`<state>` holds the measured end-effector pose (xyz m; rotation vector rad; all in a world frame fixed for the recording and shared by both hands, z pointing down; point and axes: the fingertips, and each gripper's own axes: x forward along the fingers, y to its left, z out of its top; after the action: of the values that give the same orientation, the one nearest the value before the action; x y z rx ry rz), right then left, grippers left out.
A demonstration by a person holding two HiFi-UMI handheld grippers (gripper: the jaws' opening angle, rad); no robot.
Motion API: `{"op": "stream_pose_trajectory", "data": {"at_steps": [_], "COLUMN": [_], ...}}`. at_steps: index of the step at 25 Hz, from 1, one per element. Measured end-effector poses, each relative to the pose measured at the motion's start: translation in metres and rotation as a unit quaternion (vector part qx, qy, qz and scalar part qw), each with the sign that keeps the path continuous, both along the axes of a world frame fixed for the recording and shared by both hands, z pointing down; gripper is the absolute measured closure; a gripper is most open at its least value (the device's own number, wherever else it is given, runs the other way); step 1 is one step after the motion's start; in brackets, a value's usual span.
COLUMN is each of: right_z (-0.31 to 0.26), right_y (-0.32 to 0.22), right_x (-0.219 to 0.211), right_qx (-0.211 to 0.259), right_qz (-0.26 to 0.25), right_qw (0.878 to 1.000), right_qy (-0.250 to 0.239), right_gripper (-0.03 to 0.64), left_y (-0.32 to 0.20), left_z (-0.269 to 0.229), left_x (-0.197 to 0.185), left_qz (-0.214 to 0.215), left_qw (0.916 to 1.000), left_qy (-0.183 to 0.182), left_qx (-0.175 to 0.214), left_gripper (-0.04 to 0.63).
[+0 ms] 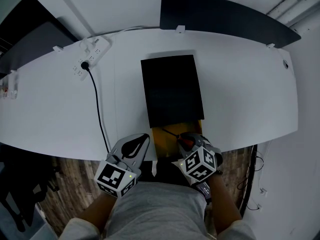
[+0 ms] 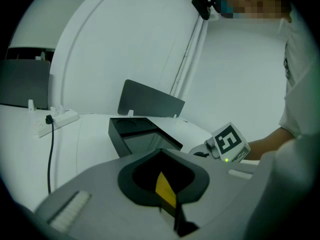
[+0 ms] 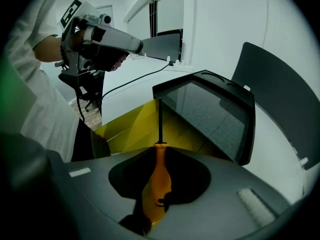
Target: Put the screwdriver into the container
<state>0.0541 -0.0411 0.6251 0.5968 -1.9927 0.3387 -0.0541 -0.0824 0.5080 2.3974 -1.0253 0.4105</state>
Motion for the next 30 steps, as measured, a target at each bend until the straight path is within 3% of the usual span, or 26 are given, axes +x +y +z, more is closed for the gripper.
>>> {"op": "stream_pose_trajectory", "data": {"at_steps": [16,30], "right_z": [0.023,0.028], "right_y": [-0.001,-0.002], "right_x": [-0.006,-0.009], "right_qx": [-0.038,-0.047], "right_qz": [-0.028,-0.029], "right_qw": [0.997,0.997], "right_qy": [0.053,0.062], "right_gripper": [0.529,0.528], "left_y": [-0.002,-0.004], "left_z": [0.005,0.007], "left_x": [-0.011,-0.015], "left_qz": [-0.01,-0.012], "left_qw": [0.9999,0.9999], "left_qy": [0.001,0.004], "left_qx": [-0.005,-0.008], "left_gripper": [0.595,0.595]}}
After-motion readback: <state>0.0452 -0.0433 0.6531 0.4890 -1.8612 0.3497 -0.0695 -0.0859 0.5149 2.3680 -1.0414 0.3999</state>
